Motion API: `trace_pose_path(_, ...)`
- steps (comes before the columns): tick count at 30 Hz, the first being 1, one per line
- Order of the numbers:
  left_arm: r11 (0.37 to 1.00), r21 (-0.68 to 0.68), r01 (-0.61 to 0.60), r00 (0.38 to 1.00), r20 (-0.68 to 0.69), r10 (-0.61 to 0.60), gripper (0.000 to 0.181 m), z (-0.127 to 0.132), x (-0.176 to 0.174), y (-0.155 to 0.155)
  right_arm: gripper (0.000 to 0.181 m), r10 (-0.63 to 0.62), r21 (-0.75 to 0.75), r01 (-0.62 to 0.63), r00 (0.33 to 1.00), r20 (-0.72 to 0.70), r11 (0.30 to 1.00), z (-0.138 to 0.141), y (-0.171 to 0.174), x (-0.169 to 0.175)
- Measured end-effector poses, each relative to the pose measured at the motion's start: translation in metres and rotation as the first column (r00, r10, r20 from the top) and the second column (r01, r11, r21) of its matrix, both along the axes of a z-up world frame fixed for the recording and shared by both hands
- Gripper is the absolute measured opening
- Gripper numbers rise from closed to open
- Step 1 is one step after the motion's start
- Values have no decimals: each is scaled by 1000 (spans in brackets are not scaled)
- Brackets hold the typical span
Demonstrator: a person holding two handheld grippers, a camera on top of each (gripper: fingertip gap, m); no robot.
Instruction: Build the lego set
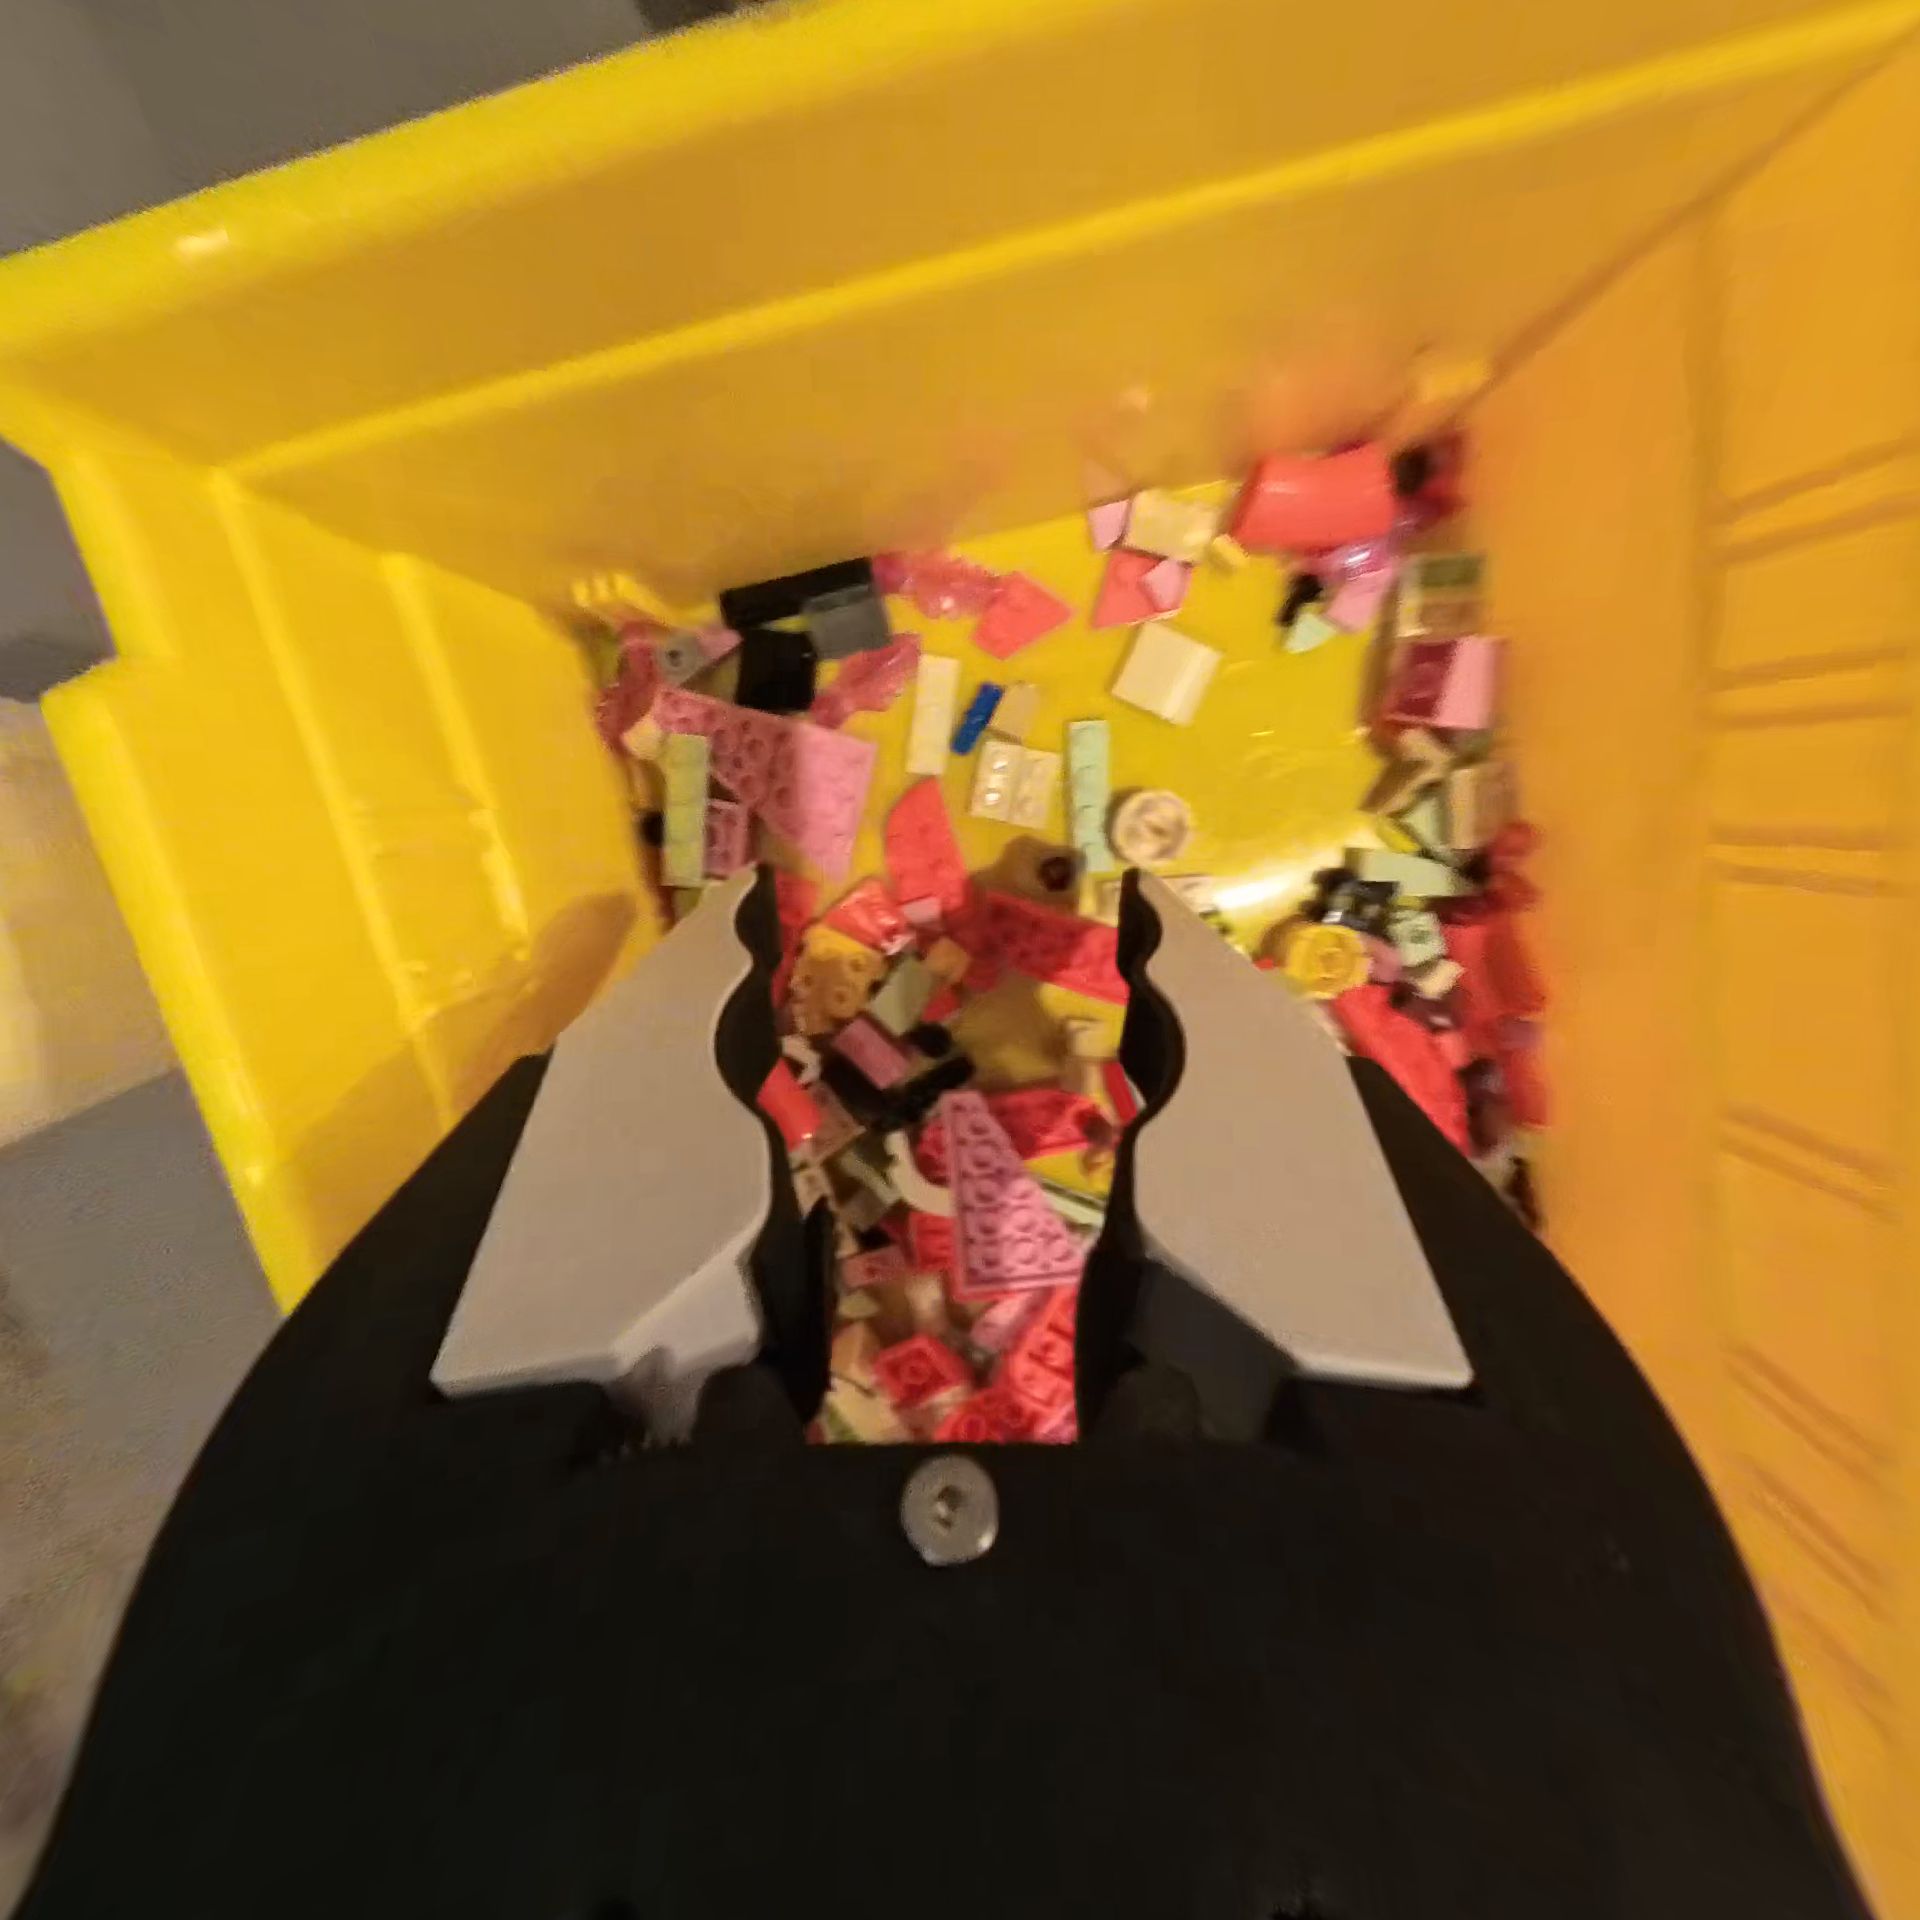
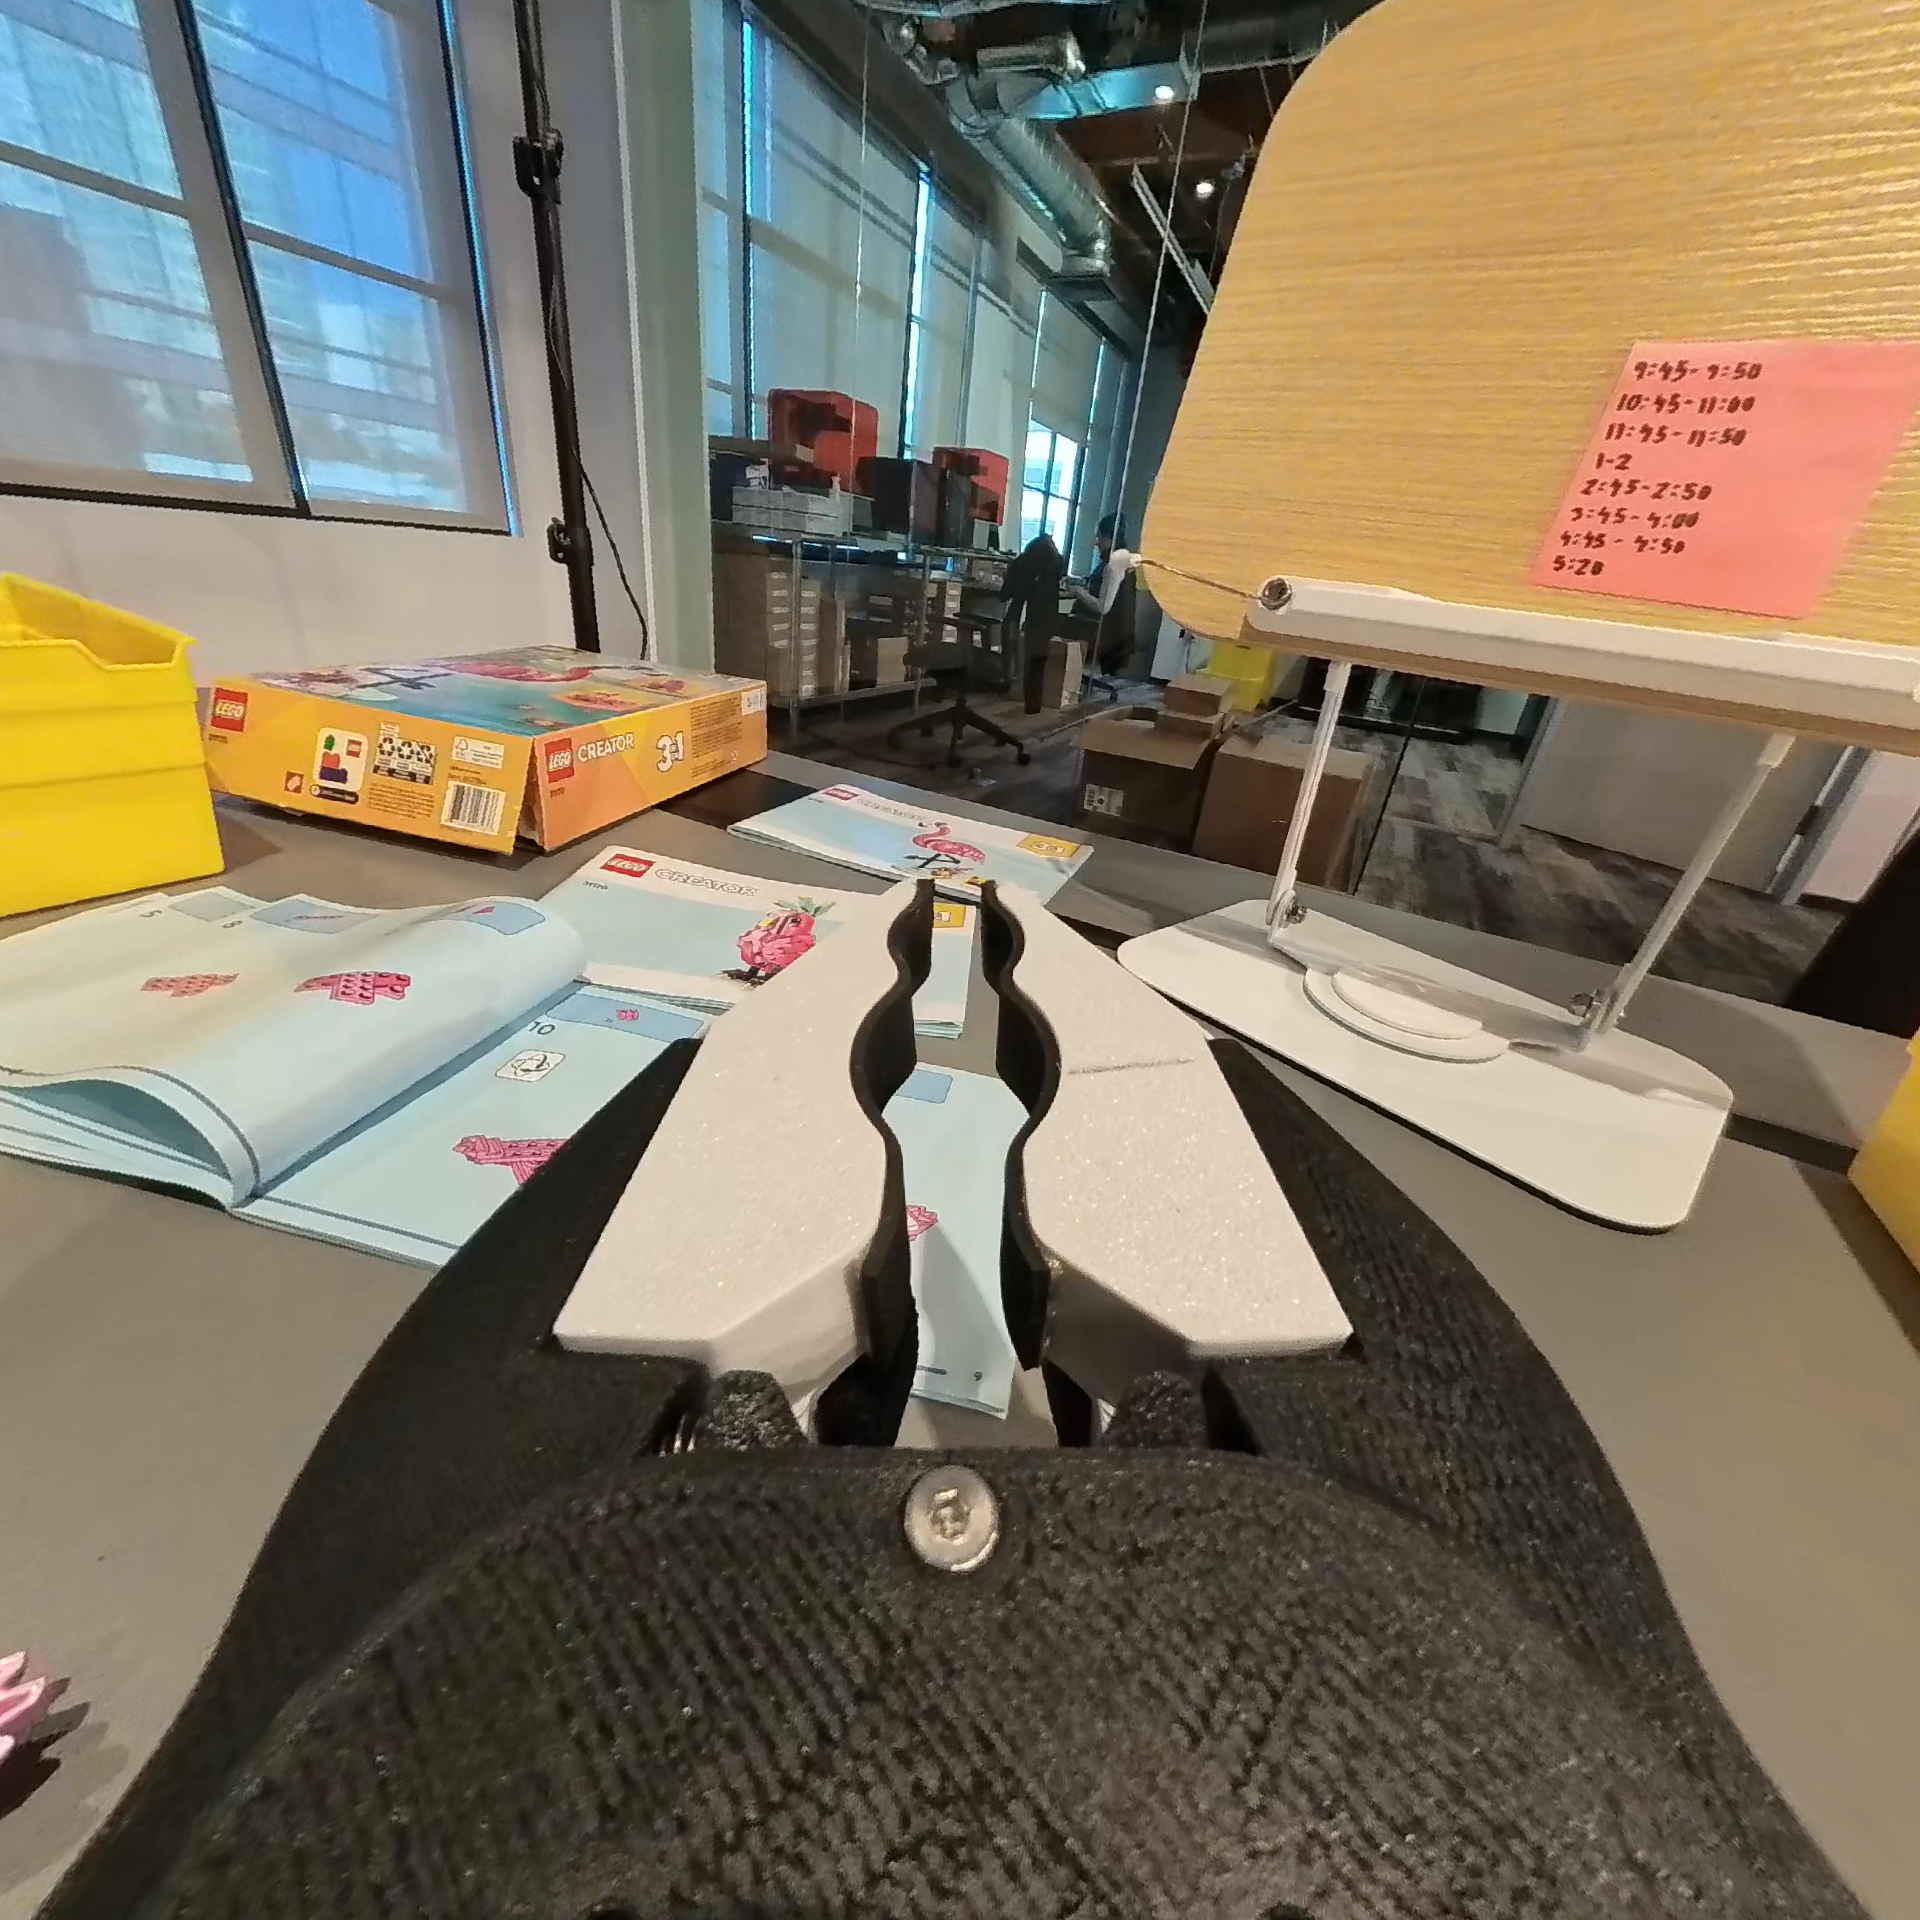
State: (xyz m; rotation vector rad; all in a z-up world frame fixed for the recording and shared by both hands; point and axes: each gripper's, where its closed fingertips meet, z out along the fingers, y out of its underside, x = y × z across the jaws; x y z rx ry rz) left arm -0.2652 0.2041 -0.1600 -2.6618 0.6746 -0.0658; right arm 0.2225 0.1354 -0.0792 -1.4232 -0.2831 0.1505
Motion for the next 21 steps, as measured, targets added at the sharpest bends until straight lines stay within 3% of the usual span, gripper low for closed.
trace_pose_path(5,998,-6,69,980,188,-67,46,9,26,-9,7,7,-5,-7,1000,3,1000,-1,1,-4)
trace_pose_path(9,992,-31,122,970,217,-113,33,5,41,-9,7,7,-3,-7,1000,15,1000,-1,1,-6)
trace_pose_path(13,990,-3,139,958,252,-133,34,0,54,5,7,8,-8,-8,1000,5,1000,-1,2,-5)
trace_pose_path(21,976,-14,216,972,99,-213,34,-25,52,16,7,11,-10,-11,1000,1,1000,-2,2,-5)
